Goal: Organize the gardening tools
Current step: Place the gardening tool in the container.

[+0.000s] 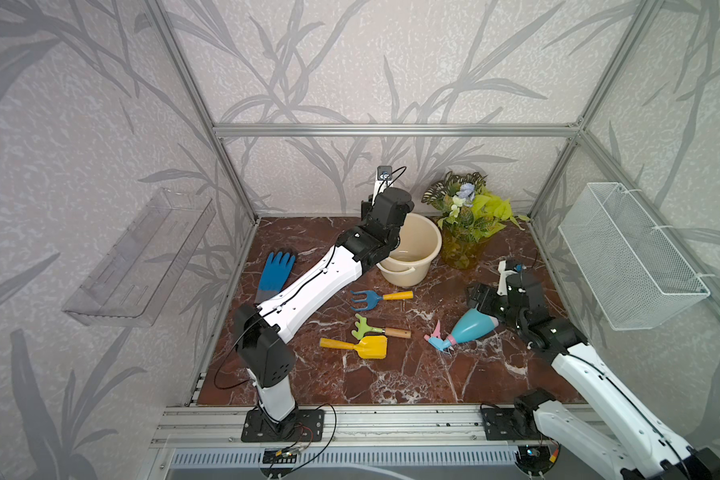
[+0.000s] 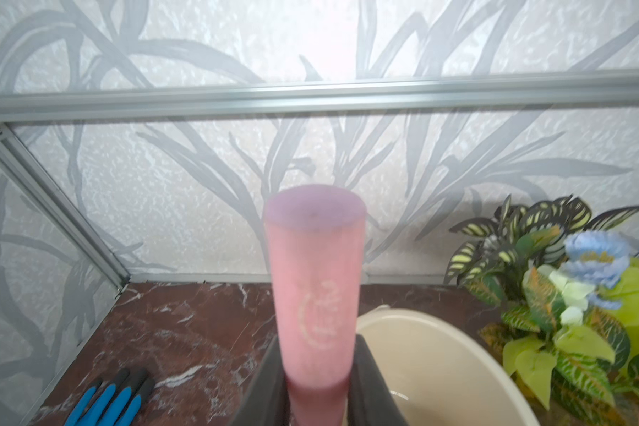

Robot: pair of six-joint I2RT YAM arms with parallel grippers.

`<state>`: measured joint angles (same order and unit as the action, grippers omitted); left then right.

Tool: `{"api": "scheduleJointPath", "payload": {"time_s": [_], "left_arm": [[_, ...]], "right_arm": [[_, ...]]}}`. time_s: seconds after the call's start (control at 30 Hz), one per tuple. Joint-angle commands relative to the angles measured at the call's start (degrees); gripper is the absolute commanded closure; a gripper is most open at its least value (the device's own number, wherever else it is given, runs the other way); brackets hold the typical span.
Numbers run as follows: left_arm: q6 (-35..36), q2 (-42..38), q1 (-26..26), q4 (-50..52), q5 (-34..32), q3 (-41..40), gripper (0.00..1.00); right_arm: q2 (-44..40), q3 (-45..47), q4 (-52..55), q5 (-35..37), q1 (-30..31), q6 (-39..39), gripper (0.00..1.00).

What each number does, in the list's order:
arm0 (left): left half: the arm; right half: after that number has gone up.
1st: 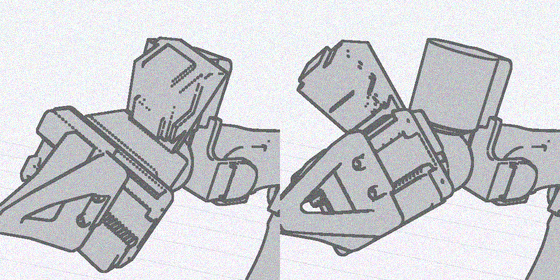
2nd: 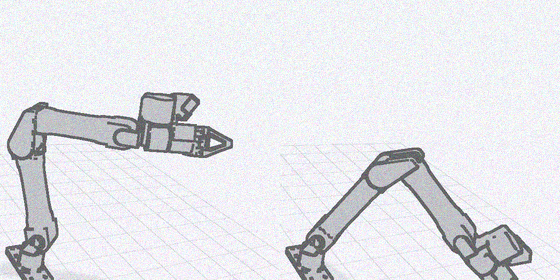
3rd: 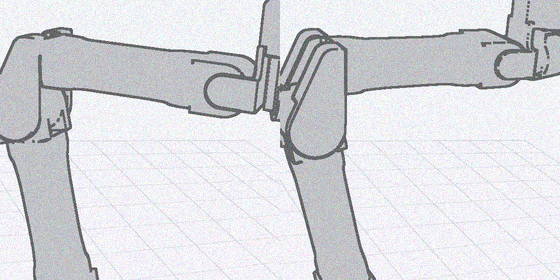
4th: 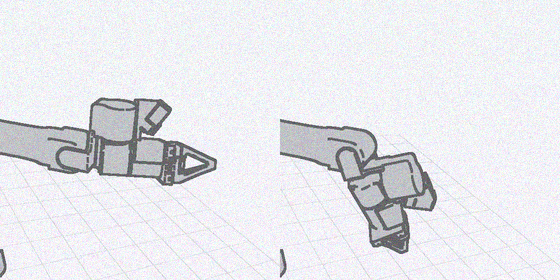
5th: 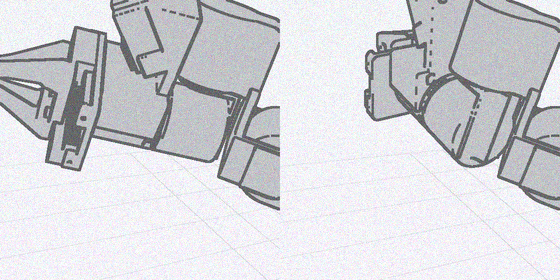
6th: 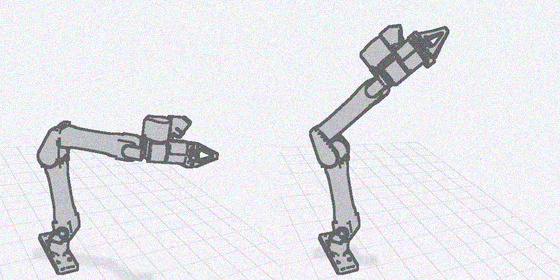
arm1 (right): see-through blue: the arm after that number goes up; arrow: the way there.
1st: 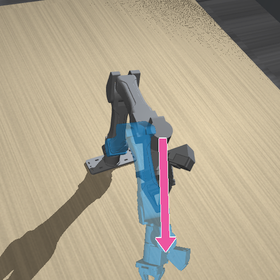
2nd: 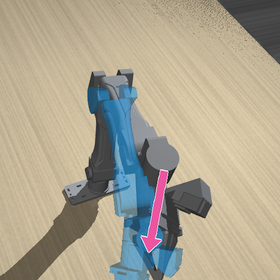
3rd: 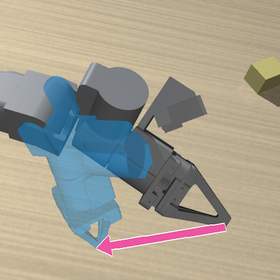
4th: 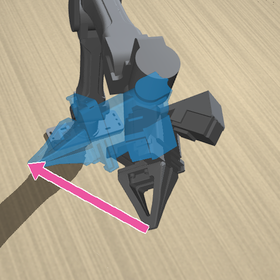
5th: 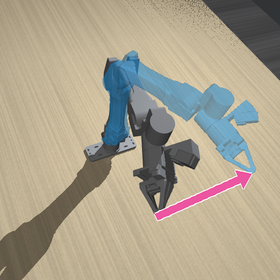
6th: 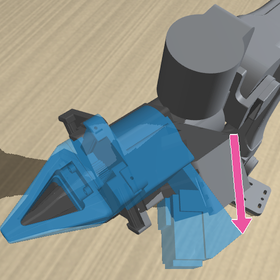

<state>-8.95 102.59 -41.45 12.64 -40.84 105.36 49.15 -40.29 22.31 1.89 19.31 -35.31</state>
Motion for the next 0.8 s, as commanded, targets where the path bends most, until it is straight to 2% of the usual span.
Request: {"api": "scheduleJointPath", "payload": {"time_s": [0.0, 0.1, 0.4, 0.77], "left_arm": [[4.5, 4.6, -0.4, -7.1, -2.5, 1.3, 1.00], [6.4, 7.7, -0.6, -13.4, -1.1, 0.7, 1.00], [6.1, 16.4, -0.6, -19.8, 0.0, 0.0, 1.00], [2.8, 20.6, -0.6, -20.1, 2.3, -2.9, 0.98]], "right_arm": [[-1.1, -0.7, 1.7, 0.1, 0.4, 0.4, 0.13], [-1.9, -1.0, 2.4, 0.2, 0.4, 0.6, 0.13], [-4.9, -0.1, 4.4, 1.9, 0.3, 1.2, 0.13], [-6.2, 0.1, 6.2, 3.2, 0.4, 1.7, 0.13]]}}
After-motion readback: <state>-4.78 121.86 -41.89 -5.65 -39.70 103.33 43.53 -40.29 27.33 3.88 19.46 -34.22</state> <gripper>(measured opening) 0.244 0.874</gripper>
